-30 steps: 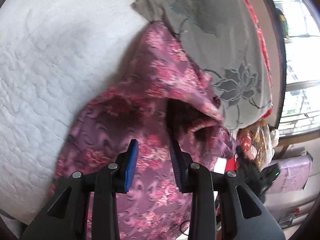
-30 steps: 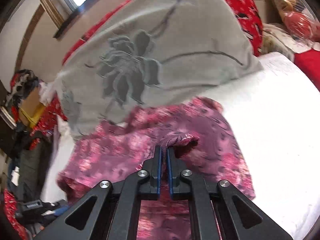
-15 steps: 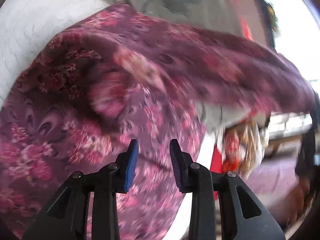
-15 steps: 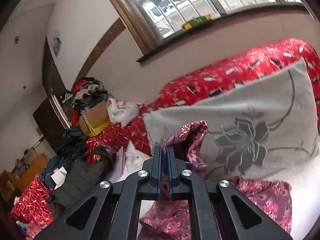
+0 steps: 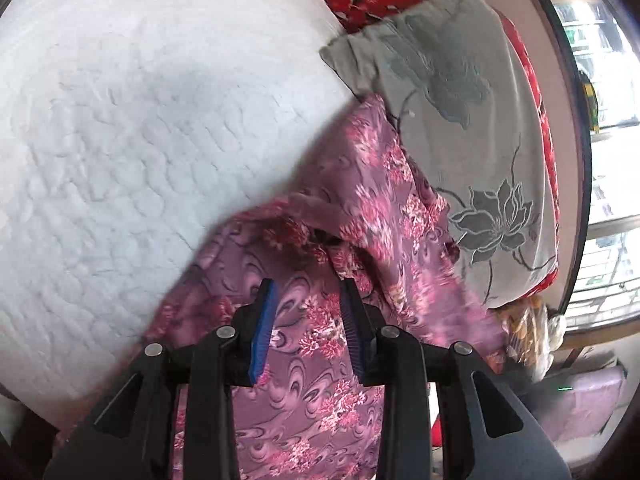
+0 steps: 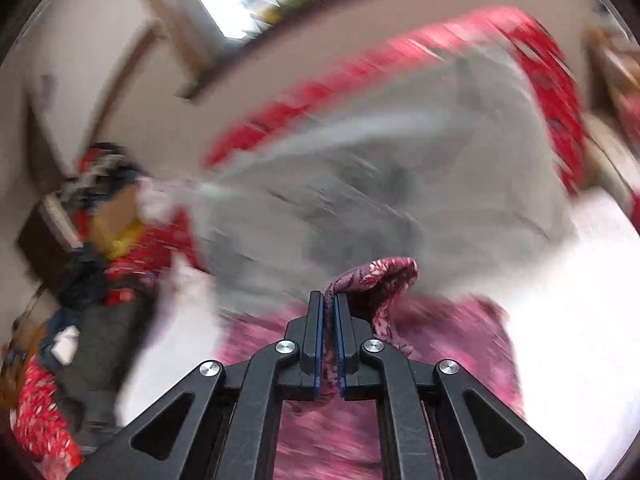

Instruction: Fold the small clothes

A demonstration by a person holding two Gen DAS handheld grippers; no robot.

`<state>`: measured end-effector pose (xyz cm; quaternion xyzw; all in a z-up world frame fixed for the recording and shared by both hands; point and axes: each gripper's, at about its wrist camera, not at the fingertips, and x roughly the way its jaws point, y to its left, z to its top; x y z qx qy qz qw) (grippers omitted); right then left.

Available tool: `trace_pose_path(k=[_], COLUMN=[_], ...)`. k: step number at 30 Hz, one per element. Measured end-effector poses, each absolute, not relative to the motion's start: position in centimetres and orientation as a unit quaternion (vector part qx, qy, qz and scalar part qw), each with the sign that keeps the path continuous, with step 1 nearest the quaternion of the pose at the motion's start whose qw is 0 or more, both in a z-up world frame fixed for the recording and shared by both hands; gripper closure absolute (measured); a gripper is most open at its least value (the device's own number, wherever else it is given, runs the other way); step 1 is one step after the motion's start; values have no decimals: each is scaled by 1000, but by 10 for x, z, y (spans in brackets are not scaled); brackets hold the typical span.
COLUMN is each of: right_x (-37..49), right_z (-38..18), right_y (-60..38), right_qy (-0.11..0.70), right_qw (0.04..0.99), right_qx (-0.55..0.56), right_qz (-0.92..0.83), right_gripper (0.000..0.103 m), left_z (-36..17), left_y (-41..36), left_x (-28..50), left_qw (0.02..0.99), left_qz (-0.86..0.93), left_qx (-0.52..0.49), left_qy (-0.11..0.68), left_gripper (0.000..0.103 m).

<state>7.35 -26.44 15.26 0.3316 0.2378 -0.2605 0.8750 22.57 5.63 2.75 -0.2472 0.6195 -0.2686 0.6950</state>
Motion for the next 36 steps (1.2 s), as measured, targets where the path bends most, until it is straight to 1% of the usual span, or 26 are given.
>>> trace_pose_path(k=[4, 5, 6, 8, 9, 10, 11, 14, 15, 16, 17, 20, 22, 23, 25, 26, 28, 29, 30, 31, 32, 34, 35, 36], right_x=[55, 50, 43, 28, 23, 22, 24, 36, 41, 44, 49, 41, 33, 33, 35, 33, 22, 17, 15, 15, 19, 35, 48, 54], right_z=[78, 65, 57, 53, 51, 49, 47, 46, 51, 56, 65, 91, 88, 78, 48, 44, 54, 67, 75, 83, 88, 84, 71, 57], right_y=[-288, -292, -295, -301, -304, -307, -309, -312, -312, -311, -308, -299, -302, -306, -314, -313, -307, -302, -298, -293, -288, -280, -277, -278], right_qy=[320, 336, 334, 302, 290, 286, 290, 298, 297, 291, 285, 227, 216, 239, 316, 329, 305, 277, 263, 250, 246, 275, 313, 350], right_qw=[818, 804, 796, 789, 785, 781, 776, 779, 785, 793, 805, 840, 833, 821, 785, 778, 790, 805, 815, 827, 837, 843, 835, 821], right_qx=[366, 386, 408, 450, 468, 479, 485, 477, 472, 469, 458, 427, 431, 433, 434, 430, 425, 423, 417, 409, 398, 372, 363, 361], right_qz=[-306, -305, -298, -288, -283, -280, -281, -277, -270, -258, -247, -247, -269, -285, -307, -319, -320, -311, -305, -295, -283, -272, -269, -269], right_gripper=[98, 93, 93, 88, 78, 63, 61, 62, 69, 80, 100, 101, 102, 102, 101, 103, 103, 97, 97, 97, 96, 93, 91, 90], left_z=[42, 49, 56, 65, 67, 66, 64, 51, 48, 43, 38, 15, 10, 10, 17, 21, 38, 42, 46, 46, 41, 16, 11, 11], left_y=[43, 35, 28, 7, -6, -15, -25, -49, -52, -55, -53, -47, -43, -42, -40, -38, -34, -34, -34, -37, -40, -52, -55, -55], left_x=[229, 230, 231, 232, 233, 235, 237, 239, 239, 239, 238, 239, 240, 240, 240, 238, 228, 225, 220, 215, 212, 211, 212, 209], left_qw=[698, 702, 708, 719, 727, 730, 732, 733, 735, 737, 736, 726, 726, 724, 717, 717, 725, 730, 736, 740, 738, 718, 713, 722], left_qz=[-287, -301, -310, -322, -322, -320, -318, -305, -302, -297, -296, -285, -296, -298, -300, -304, -329, -334, -336, -338, -337, -321, -318, -321], left_qx=[-224, -207, -191, -157, -131, -117, -101, -54, -43, -30, -24, -15, -31, -32, -21, -19, -16, -11, -3, 7, 14, 33, 36, 42], left_qy=[617, 612, 605, 595, 592, 592, 595, 605, 606, 607, 608, 625, 620, 621, 628, 628, 606, 597, 587, 582, 584, 617, 624, 612], left_gripper=[73, 73, 73, 66, 59, 59, 59, 59, 59, 59, 59, 59, 58, 59, 58, 59, 58, 58, 57, 53, 51, 50, 50, 49])
